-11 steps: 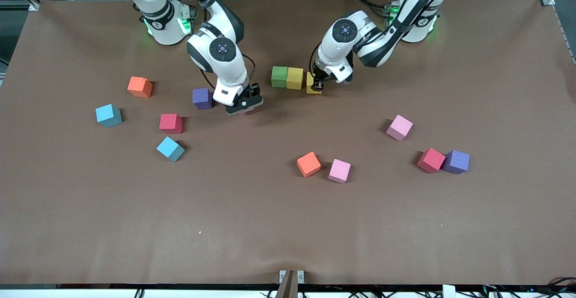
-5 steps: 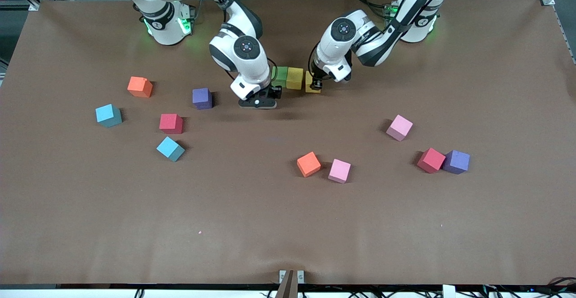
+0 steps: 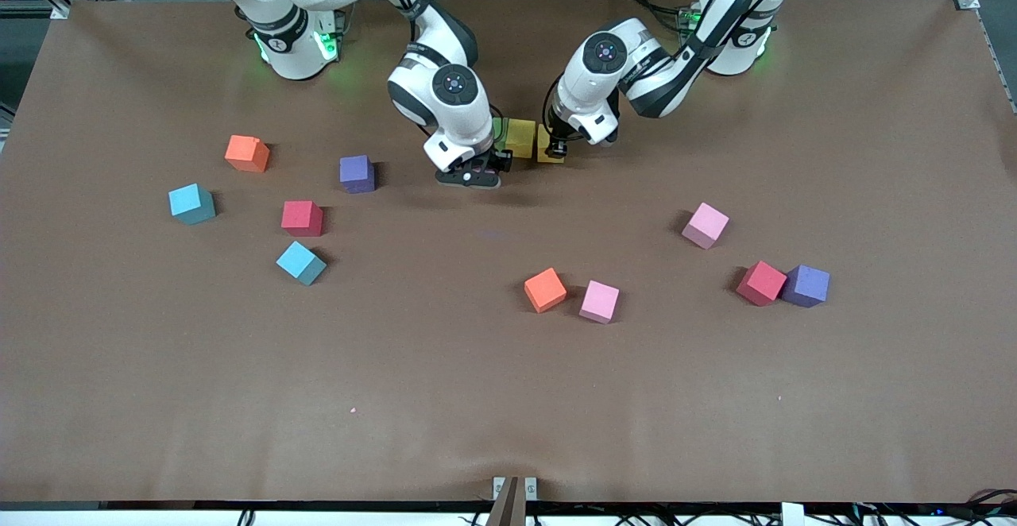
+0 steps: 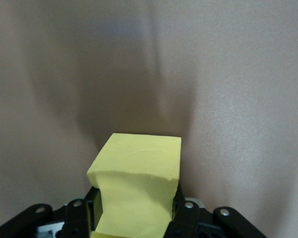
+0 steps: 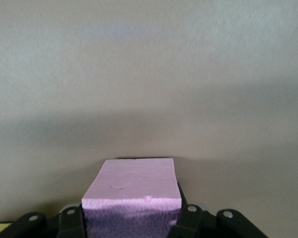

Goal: Arrange 11 blocks into digit 3
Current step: 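Place the yellow cube with the left gripper while the right gripper carries pink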

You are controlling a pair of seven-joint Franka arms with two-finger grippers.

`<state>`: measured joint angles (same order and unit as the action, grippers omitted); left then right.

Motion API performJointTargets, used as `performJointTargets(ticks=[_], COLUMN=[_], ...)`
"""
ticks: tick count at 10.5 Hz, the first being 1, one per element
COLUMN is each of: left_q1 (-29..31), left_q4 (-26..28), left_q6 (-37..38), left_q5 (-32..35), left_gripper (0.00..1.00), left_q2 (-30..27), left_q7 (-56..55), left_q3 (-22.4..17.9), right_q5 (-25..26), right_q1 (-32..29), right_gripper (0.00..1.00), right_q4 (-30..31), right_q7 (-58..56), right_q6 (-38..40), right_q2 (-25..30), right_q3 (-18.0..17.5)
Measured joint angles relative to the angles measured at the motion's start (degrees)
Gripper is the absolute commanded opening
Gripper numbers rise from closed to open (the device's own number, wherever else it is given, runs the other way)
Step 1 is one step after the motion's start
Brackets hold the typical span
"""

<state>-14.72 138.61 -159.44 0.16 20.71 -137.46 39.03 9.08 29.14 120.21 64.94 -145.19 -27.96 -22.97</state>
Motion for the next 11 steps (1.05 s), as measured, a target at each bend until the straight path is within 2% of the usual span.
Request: performJointTargets(ticks=[7,8,9,10,11], left_q1=[-0.02,-0.02,-0.07,-0.2,-0.28], left_q4=[-0.08,-0.1,-0.15,-0.25,-0.33], left_q6=[-0.51,-0.51,-0.51,-0.57,-0.63], left_q5=[0.0,0.0,0.0,0.0,0.0], left_gripper=[0.27,0.27,0.28,0.28,0.29], left_q2=[0.43,0.46,0.5,0.61,0.72], left_q7=[0.0,0.0,0.0,0.0,0.0], left_q3=[0.0,0.0,0.0,0.0,0.0], right_q5=[-0.01,-0.01,-0.01,-0.01,-0.01], right_q1=[2.05,2.06,2.07,2.07,2.07], right_gripper=[0.18,0.28,0.58,0.94,1.0], right_q4=[-0.15,-0.15,-0.15,-0.15,-0.15], right_q7=[2.09,2.09,2.09,2.09,2.09], right_q6=[-0.1,-0.14,-0.15,-0.16,-0.16], right_q2=[-0.87,-0.88,-0.89,-0.9,-0.91], right_q3=[0.0,0.0,0.0,0.0,0.0])
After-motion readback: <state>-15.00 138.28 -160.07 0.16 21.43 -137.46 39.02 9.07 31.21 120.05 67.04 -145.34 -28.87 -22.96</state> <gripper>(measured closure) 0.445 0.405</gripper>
